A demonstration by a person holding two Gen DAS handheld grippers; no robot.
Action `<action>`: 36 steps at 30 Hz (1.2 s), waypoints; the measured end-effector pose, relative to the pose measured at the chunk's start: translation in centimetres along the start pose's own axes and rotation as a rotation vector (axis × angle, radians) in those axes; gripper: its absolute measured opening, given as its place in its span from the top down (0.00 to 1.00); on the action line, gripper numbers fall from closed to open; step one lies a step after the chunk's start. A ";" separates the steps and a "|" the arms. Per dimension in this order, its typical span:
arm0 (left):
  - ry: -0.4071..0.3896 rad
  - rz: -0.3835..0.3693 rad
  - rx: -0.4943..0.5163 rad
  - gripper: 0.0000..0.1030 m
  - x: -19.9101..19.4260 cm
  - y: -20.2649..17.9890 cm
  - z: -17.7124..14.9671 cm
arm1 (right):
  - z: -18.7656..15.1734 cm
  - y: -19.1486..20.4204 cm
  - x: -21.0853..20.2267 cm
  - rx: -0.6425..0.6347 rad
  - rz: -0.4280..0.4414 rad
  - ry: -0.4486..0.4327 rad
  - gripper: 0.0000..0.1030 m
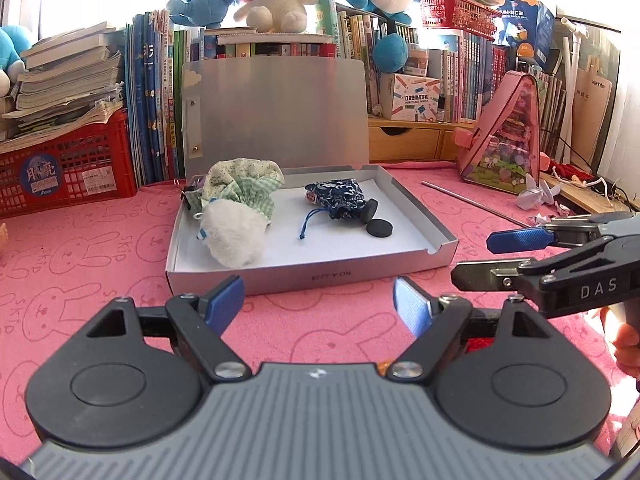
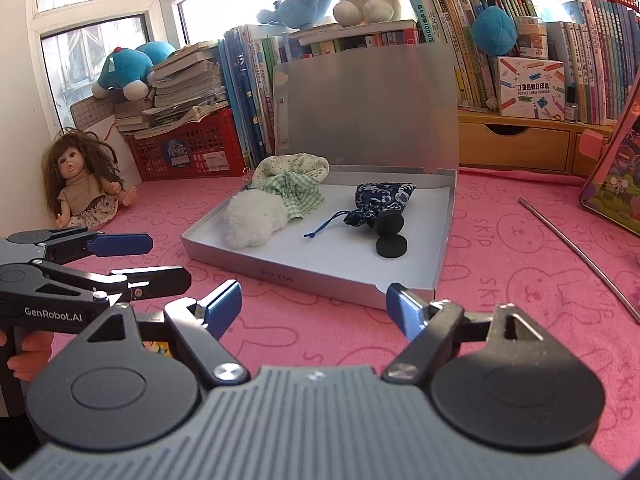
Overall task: Organize objects
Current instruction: 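Withdraw both grippers from the box back toward the pile, then move the left gripper over the yellow bread packet while the right gripper approaches the red knitted toy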
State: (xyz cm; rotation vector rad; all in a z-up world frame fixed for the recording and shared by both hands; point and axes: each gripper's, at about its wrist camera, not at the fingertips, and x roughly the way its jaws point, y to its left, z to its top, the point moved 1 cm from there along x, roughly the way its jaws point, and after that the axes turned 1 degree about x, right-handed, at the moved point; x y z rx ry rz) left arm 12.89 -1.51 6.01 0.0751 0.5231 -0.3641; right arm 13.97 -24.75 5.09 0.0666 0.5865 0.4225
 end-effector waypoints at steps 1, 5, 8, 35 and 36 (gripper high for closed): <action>0.001 0.009 -0.004 0.18 -0.3 -0.1 -0.4 | -0.3 0.3 -0.3 -0.015 -0.002 -0.001 0.15; 0.012 0.023 -0.018 0.17 -1.1 -0.3 -2.0 | -1.6 1.5 -1.0 -0.059 -0.013 -0.007 0.14; 0.021 0.024 -0.022 0.17 -1.6 -0.5 -3.1 | -2.5 2.0 -1.3 -0.065 -0.008 -0.007 0.13; 0.007 0.054 -0.148 0.11 -3.0 -0.8 -6.9 | -7.8 4.1 -1.1 -0.115 -0.006 -0.003 0.05; 0.007 0.053 -0.147 0.11 -2.9 -0.8 -6.9 | -8.0 4.2 -1.0 -0.115 -0.007 -0.003 0.04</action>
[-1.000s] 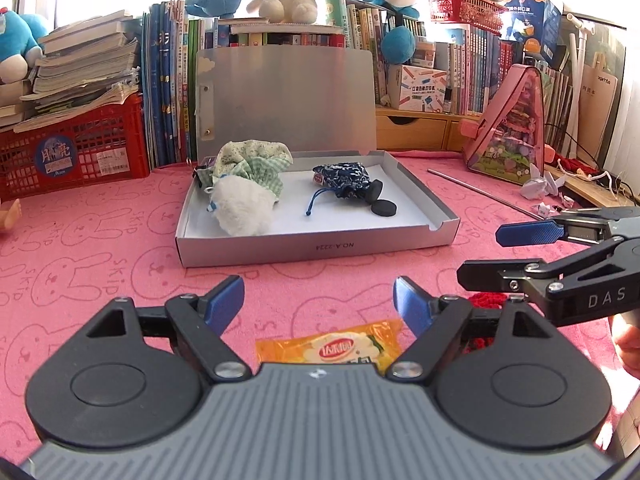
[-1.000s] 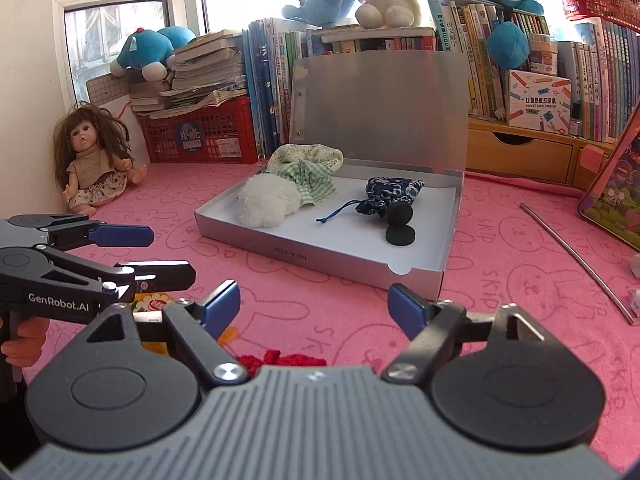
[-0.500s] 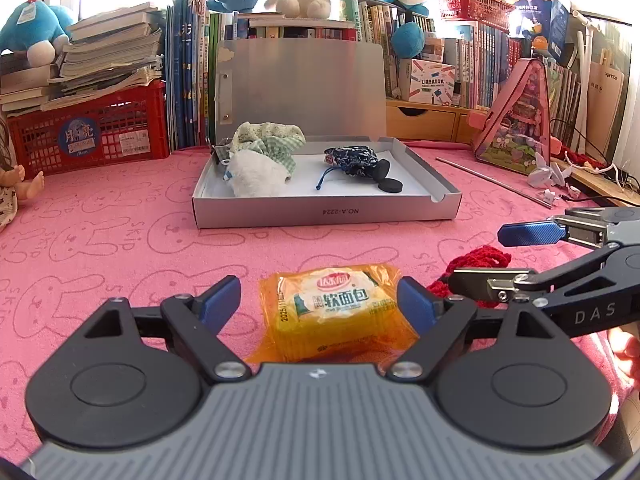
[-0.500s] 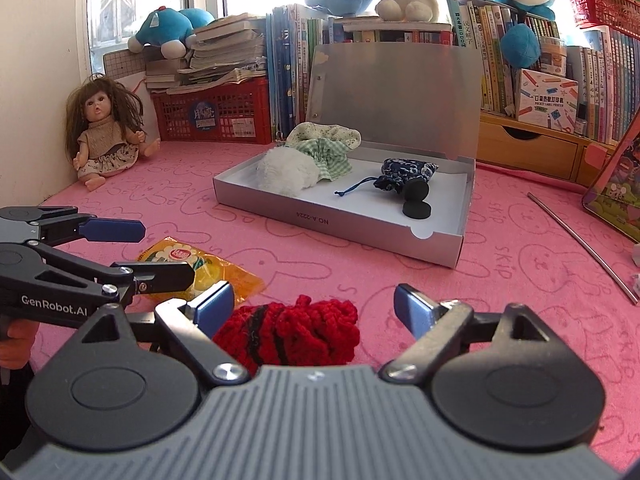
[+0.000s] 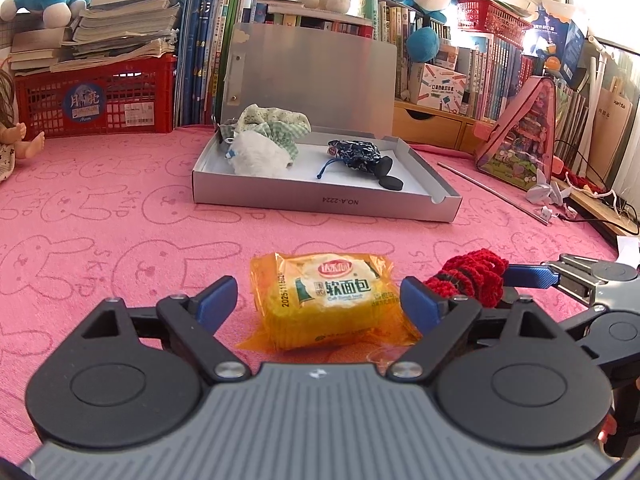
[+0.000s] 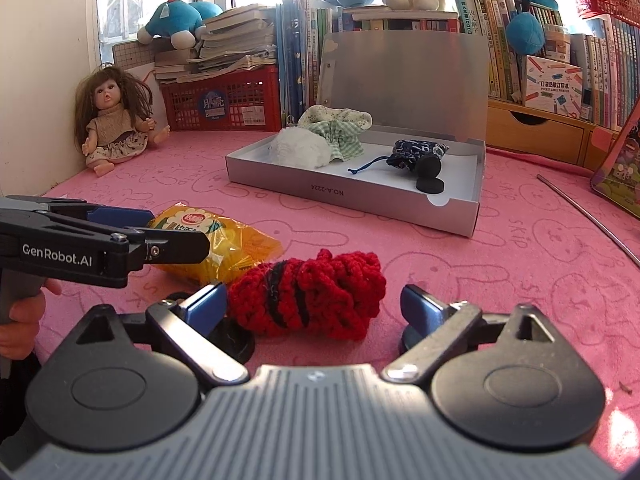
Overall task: Organize objects
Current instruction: 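Move the left gripper over the yellow bread packet while the right gripper approaches the red knitted toy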
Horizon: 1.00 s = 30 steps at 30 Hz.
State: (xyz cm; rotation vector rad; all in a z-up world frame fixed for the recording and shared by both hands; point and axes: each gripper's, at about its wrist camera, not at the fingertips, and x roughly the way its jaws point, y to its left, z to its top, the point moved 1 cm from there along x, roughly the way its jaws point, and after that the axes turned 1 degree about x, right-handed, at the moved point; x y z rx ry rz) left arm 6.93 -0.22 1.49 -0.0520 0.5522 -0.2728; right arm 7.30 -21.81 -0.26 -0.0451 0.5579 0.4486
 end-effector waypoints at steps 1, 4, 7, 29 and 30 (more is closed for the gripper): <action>-0.001 0.000 0.001 0.11 0.0 0.0 0.0 | -0.1 0.1 0.1 -0.001 -0.002 0.000 0.04; 0.007 0.007 0.009 0.10 0.2 -0.2 -0.1 | -0.3 0.4 0.5 -0.006 -0.015 -0.005 0.02; 0.018 0.006 0.017 0.10 0.4 -0.5 -0.3 | -0.6 1.0 1.1 -0.043 -0.031 0.015 0.01; 0.031 0.026 0.060 0.13 1.6 -1.5 -0.3 | -0.6 0.8 1.3 -0.031 -0.030 0.018 0.01; 0.030 0.026 0.056 0.15 1.6 -1.4 -0.3 | -0.6 0.8 1.3 -0.032 -0.031 0.018 0.01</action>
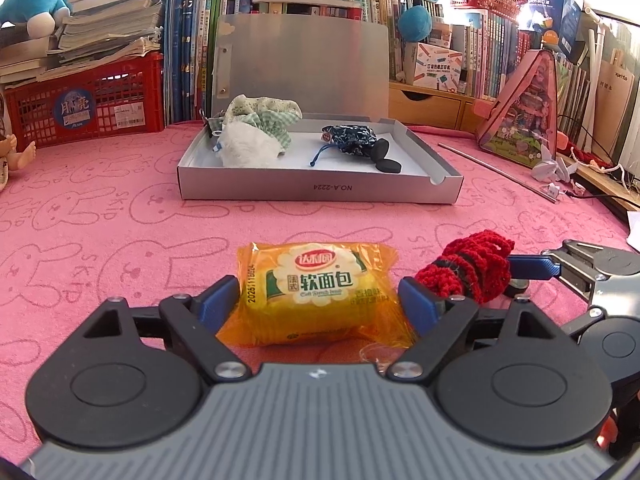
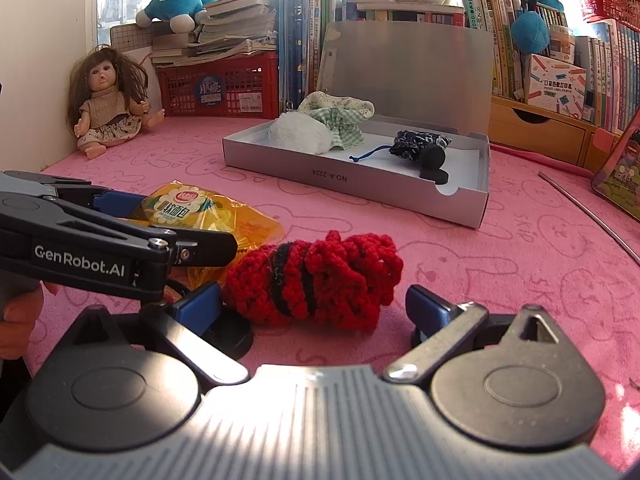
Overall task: Organize objects
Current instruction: 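Move the left gripper over the yellow bread packet while the right gripper approaches the red knitted toy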
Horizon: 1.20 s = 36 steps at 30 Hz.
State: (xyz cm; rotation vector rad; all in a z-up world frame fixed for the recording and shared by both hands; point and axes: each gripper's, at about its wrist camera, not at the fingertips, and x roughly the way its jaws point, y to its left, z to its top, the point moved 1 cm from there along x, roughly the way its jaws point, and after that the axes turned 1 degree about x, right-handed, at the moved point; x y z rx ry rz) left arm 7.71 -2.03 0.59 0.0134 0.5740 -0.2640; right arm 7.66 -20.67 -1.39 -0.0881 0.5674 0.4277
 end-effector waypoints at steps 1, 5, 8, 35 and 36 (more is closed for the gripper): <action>-0.003 0.002 -0.004 0.16 -0.1 0.1 0.0 | 0.0 0.0 0.0 0.000 0.000 0.000 0.01; -0.006 0.020 -0.013 0.18 -0.4 0.4 0.1 | 0.0 0.0 0.0 0.000 -0.001 0.000 0.01; -0.012 0.045 0.003 0.19 -0.9 0.5 0.1 | 0.0 0.0 0.0 0.000 0.000 0.000 0.01; -0.031 0.098 0.066 0.14 -1.9 2.0 -0.6 | 2.5 -1.0 0.3 -0.054 -0.017 -0.007 0.01; -0.033 0.100 0.070 0.13 -1.9 1.9 -0.7 | 2.7 -1.1 0.6 -0.044 -0.007 0.001 0.01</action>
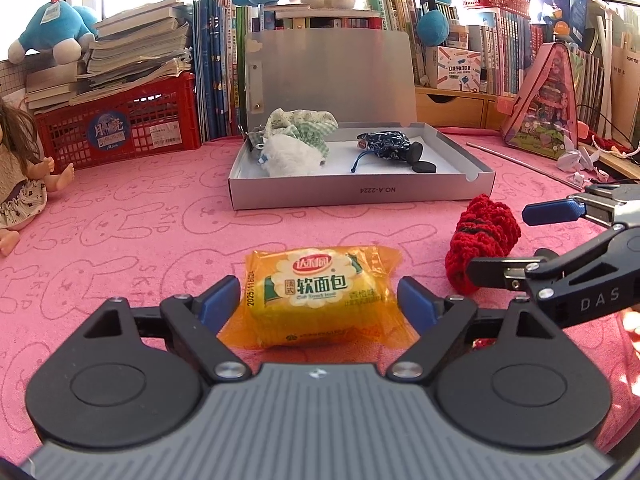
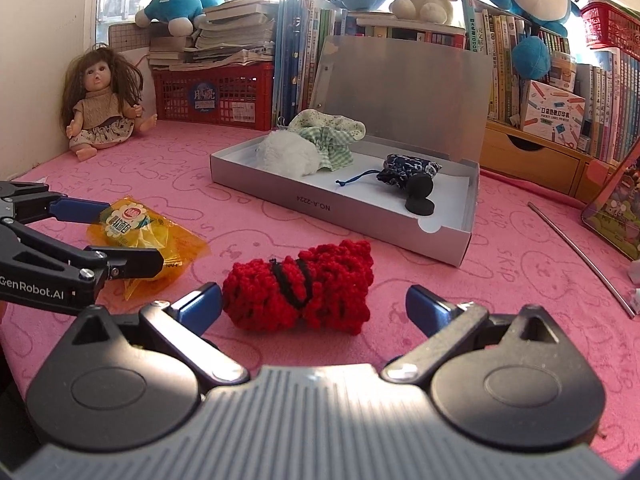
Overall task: Organize objects
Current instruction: 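Move the left gripper over the yellow bread packet while the right gripper approaches the red knitted toy, then close the left gripper on the yellow packet while the right gripper grasps the red knitted toy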
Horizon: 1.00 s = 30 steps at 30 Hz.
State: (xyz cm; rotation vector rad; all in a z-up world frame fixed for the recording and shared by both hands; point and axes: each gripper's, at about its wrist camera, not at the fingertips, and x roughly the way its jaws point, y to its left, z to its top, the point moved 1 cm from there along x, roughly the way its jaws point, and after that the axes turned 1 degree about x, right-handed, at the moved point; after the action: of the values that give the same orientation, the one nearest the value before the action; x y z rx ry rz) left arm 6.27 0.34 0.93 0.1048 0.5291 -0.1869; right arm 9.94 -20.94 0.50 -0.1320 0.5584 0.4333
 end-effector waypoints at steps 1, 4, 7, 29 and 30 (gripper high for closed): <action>0.000 0.002 0.000 0.13 0.0 -0.1 -0.1 | 0.1 -0.1 0.3 0.012 0.010 0.010 0.01; 0.001 0.006 0.002 0.12 0.2 -0.3 -0.1 | 0.3 -0.1 1.0 0.026 0.034 0.031 0.06; -0.004 0.006 0.004 0.11 0.3 -0.4 0.0 | 0.4 0.2 1.2 0.020 0.042 0.028 0.09; 0.001 -0.008 -0.035 0.11 1.2 -0.2 -0.6 | 0.2 1.5 1.9 0.012 0.036 0.037 0.32; -0.003 -0.012 -0.036 0.14 1.1 -0.3 -0.6 | 0.1 1.6 1.9 0.016 0.034 0.035 0.33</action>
State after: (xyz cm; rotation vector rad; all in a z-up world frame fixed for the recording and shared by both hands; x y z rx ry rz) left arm 6.89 0.01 -0.18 0.0661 0.5297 -0.1887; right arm 10.75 -18.84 -0.41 -0.1146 0.5994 0.4605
